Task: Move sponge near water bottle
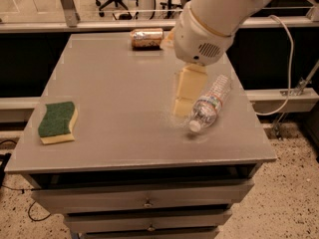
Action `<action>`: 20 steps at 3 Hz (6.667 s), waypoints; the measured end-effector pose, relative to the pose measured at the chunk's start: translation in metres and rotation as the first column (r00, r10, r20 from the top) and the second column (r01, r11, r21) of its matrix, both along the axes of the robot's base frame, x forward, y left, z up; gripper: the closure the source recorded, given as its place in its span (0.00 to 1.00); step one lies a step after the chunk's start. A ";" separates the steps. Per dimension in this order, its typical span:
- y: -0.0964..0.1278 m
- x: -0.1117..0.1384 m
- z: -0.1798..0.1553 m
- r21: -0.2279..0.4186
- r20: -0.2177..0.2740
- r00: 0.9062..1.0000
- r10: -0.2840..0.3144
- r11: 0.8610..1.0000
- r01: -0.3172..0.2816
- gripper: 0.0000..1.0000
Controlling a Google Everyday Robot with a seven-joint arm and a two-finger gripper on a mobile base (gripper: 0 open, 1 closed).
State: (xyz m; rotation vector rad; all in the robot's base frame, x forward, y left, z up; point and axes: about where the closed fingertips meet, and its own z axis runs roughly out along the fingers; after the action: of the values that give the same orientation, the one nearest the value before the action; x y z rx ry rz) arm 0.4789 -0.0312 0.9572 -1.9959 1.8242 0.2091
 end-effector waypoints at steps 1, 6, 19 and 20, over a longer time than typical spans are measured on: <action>0.073 -0.004 -0.003 0.054 -0.042 0.992 0.119 0.992 -0.117 0.00; 0.224 0.060 -0.096 0.332 -0.158 0.899 0.409 0.879 -0.342 0.00; -0.046 0.158 -0.012 0.339 0.116 0.988 -0.103 0.939 0.058 1.00; -0.086 0.179 -0.005 0.343 0.146 0.975 -0.170 0.933 0.111 1.00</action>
Offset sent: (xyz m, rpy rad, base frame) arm -0.0027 0.0614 -0.0022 0.0457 0.0388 0.0989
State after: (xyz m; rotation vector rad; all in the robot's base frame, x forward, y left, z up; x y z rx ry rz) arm 0.6577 -0.1168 0.9518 -1.5930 1.6852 0.2719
